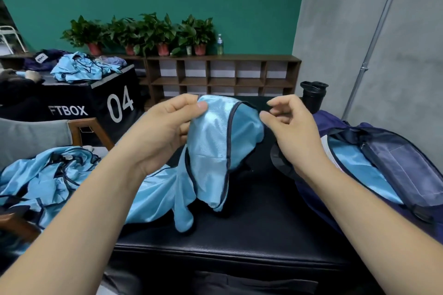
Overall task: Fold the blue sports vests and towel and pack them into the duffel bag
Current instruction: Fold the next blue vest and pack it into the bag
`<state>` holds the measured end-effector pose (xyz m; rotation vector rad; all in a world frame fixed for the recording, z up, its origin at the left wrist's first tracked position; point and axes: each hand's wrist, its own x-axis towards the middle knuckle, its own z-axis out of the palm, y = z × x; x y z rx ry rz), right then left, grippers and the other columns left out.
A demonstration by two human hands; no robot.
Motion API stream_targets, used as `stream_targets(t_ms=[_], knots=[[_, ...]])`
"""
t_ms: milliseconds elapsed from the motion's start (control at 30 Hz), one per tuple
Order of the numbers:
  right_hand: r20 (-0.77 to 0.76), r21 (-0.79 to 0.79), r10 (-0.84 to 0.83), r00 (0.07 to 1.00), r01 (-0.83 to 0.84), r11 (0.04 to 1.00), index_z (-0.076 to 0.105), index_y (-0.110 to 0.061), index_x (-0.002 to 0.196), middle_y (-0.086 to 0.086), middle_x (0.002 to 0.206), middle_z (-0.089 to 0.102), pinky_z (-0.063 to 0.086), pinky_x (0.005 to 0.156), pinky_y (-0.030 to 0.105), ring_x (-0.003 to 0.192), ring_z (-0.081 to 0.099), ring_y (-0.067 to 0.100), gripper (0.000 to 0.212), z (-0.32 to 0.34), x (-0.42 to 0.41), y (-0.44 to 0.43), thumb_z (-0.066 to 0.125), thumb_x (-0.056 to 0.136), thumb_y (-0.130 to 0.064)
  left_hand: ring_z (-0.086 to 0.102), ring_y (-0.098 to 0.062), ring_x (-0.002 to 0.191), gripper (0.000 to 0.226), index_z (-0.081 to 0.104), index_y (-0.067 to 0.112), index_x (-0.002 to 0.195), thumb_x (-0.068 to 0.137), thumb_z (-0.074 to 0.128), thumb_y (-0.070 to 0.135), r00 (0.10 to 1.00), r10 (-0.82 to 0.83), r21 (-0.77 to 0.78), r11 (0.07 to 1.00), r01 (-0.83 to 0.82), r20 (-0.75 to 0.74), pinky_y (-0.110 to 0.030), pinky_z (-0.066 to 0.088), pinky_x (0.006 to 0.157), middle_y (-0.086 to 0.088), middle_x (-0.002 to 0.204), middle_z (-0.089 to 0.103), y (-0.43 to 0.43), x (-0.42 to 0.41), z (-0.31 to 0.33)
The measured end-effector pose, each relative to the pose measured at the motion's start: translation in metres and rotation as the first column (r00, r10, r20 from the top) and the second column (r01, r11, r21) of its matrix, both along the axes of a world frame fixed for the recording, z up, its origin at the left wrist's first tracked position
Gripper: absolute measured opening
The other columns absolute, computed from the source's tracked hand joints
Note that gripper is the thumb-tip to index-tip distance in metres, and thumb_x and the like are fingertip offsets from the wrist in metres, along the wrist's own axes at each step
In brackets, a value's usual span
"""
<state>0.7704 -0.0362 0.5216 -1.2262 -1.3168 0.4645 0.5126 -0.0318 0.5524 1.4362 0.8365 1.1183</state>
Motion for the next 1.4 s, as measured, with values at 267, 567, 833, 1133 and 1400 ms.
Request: stream_targets(t_ms=[267, 567, 833, 1133, 1400], knots=[[-0.043, -0.206, 0.442, 0.896, -0.441, 0.873, 0.076, -0.012, 0.108, -0.009, 0.107, 0.078, 0.053, 0.097, 0.04, 0.104, 0.073, 0.01, 0.056, 0.012, -0.063, -0.015, 0.062, 0.097, -0.065, 0.06, -0.029, 0.101, 0.018, 0.079, 0.022, 0.119, 0.104, 0.067, 0.022, 0.999, 0.033, 0.08, 0.996, -0.036, 0.035, -0.044, 0.045, 0.102, -0.006, 0.118, 0.073, 0.0, -0.006, 0.003], [-0.314, -0.109, 0.463, 0.829, -0.516, 0.85, 0.074, -0.005, 0.123, 0.014, 0.12, 0.078, 0.056, 0.106, 0.049, 0.115, 0.073, 0.031, 0.026, 0.033, -0.054, 0.009, 0.062, 0.107, -0.021, 0.07, -0.016, 0.12, 0.039, 0.059, 0.04, 0.143, 0.105, 0.067, 0.036, 0.984, 0.074, 0.181, 0.982, -0.045, -0.159, -0.051, 0.052, 0.11, -0.009, 0.125, 0.071, 0.006, -0.012, -0.002], [-0.161, -0.103, 0.433, 0.887, -0.451, 0.886, 0.068, 0.003, 0.126, 0.017, 0.124, 0.075, 0.053, 0.1, 0.046, 0.105, 0.072, 0.026, 0.036, 0.075, -0.018, 0.028, 0.058, 0.11, -0.028, 0.062, -0.029, 0.082, 0.014, 0.061, 0.041, 0.098, 0.097, 0.065, 0.055, 0.73, 0.098, 0.234, 0.968, 0.087, -0.676, -0.056, 0.051, 0.082, -0.005, 0.087, 0.065, 0.015, -0.006, -0.038], [-0.168, -0.132, 0.384, 0.908, -0.407, 0.904, 0.068, -0.01, 0.126, 0.007, 0.105, 0.075, 0.057, 0.067, 0.027, 0.081, 0.07, 0.017, 0.028, 0.115, 0.039, 0.035, 0.055, 0.111, -0.03, 0.051, -0.009, 0.112, 0.027, 0.06, 0.046, 0.124, 0.101, 0.059, 0.06, 0.357, 0.418, 0.468, 0.881, 0.065, -0.835, -0.038, 0.027, 0.096, 0.023, 0.095, 0.071, 0.037, -0.026, -0.05], [-0.247, -0.076, 0.341, 0.907, -0.369, 0.926, 0.07, -0.016, 0.114, 0.001, 0.103, 0.075, 0.06, 0.07, 0.027, 0.086, 0.071, 0.015, 0.019, 0.135, 0.074, 0.03, 0.056, 0.11, -0.029, 0.045, -0.019, 0.121, 0.034, 0.061, 0.045, 0.132, 0.106, 0.043, 0.059, 0.119, 0.553, 0.545, 0.833, -0.098, -0.824, -0.043, 0.02, 0.09, 0.013, 0.097, 0.074, 0.057, -0.05, -0.056]])
